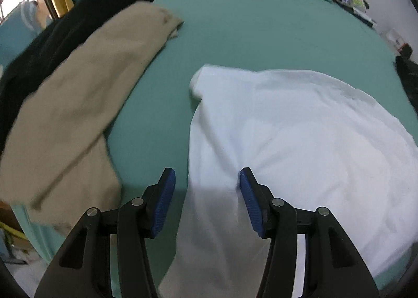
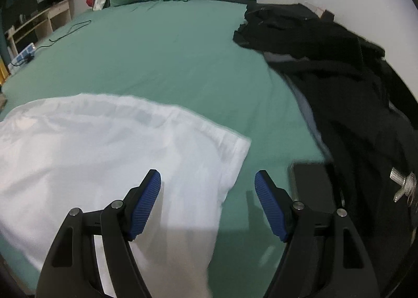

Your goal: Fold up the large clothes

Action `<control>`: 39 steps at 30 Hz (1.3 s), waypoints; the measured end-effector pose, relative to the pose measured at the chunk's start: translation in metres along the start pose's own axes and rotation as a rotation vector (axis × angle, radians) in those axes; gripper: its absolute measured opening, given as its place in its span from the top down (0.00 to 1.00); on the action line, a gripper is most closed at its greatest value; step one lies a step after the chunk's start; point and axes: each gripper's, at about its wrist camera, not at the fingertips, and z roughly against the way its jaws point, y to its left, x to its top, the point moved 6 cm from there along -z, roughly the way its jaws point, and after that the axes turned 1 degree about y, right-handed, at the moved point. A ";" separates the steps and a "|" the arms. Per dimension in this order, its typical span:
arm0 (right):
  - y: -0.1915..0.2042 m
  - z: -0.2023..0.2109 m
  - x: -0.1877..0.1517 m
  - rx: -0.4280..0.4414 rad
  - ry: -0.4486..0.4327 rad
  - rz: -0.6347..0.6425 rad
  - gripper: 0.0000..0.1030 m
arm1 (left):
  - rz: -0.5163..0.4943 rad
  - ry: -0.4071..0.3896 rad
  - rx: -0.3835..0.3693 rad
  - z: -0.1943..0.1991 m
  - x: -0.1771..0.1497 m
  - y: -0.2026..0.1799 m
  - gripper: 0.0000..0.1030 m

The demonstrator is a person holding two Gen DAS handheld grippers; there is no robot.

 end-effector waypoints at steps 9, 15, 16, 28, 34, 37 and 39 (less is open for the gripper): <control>0.010 0.027 -0.036 -0.036 -0.001 0.067 0.27 | 0.013 -0.010 -0.093 0.023 -0.033 -0.016 0.47; 0.011 0.035 -0.051 -0.022 0.004 0.071 0.27 | -0.013 -0.013 -0.130 0.021 -0.040 -0.010 0.47; 0.012 0.036 -0.052 -0.018 0.001 0.075 0.27 | -0.017 -0.008 -0.128 0.029 -0.053 -0.014 0.47; 0.001 0.027 -0.085 0.269 0.080 -0.203 0.63 | 0.005 -0.029 -0.161 0.058 -0.081 0.002 0.96; 0.001 0.034 -0.101 0.377 0.077 -0.316 0.76 | 0.048 -0.032 -0.165 0.058 -0.084 0.012 0.96; 0.003 0.033 -0.099 0.385 0.069 -0.270 0.91 | 0.034 -0.038 -0.149 0.058 -0.085 0.010 0.96; -0.002 0.036 -0.096 0.340 0.050 -0.241 0.93 | -0.004 -0.058 -0.130 0.063 -0.086 0.005 0.96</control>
